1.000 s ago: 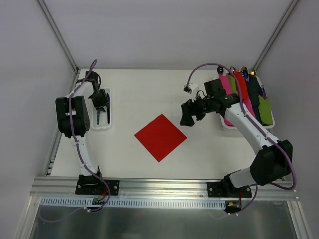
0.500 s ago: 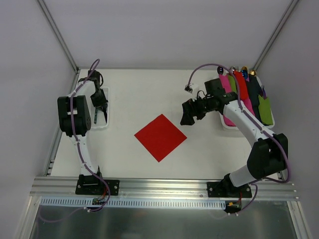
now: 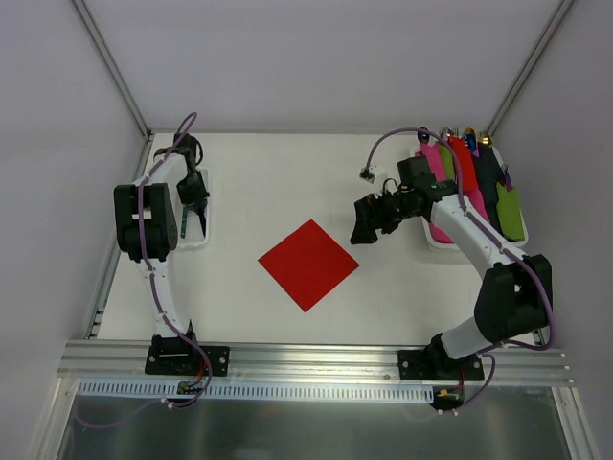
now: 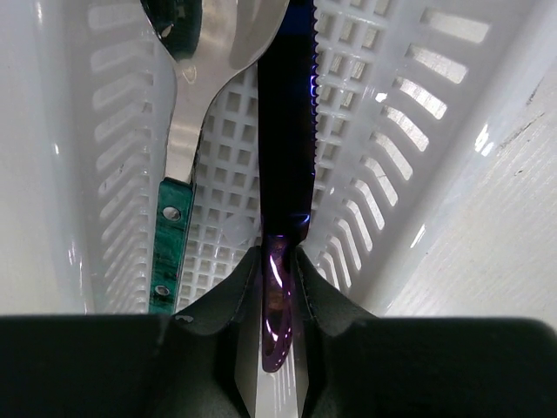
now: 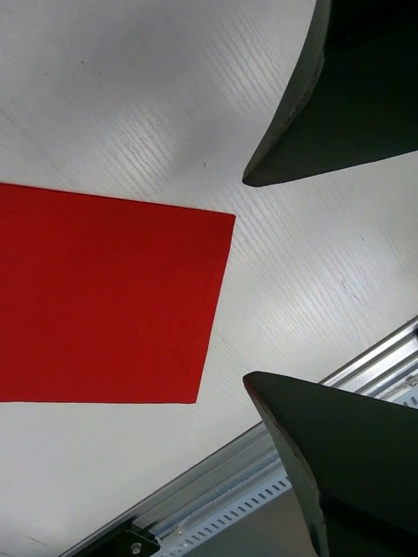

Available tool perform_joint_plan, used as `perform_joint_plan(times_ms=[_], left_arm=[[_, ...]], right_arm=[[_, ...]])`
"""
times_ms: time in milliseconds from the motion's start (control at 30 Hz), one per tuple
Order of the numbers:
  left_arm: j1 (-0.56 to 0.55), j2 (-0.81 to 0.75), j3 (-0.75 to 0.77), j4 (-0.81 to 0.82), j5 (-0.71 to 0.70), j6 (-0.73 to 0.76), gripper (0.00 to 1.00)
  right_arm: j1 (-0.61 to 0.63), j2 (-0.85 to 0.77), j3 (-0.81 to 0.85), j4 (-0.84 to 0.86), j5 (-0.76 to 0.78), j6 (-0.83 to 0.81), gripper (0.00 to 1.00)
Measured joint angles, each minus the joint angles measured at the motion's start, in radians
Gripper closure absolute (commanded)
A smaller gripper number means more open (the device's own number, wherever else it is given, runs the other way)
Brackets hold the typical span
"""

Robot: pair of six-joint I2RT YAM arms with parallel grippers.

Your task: Place the utensils on the paper napkin and roll it up

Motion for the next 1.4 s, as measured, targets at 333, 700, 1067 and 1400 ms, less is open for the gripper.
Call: perform_joint_plan(times_ms=[333,700,1067,1400], left_arm=[[-0.002,-0.067,0.002,-0.033,0.023,0.042,1.0],[-0.012,-0.185,0.018,-0.098,0.04,0.062,1.0],[-0.314,-0.488,-0.101,-0.122,0.061,-0.098,1.0],[-0.673,-0.363,-0.14,-0.12,0.021,-0.352,1.0]], right_arm=[[-0.005,-0.008,-0.002,0.001,-0.023,0.01,0.08],[-0.029,-0.032,-0.004,-0.002,-0.031,0.023,0.08],[-0.172,-0.099,-0.037,-0.051,-0.037,0.021,0.08],[-0.282,-0.157,-0.118,-0.08,-0.045,0.006,0.08]])
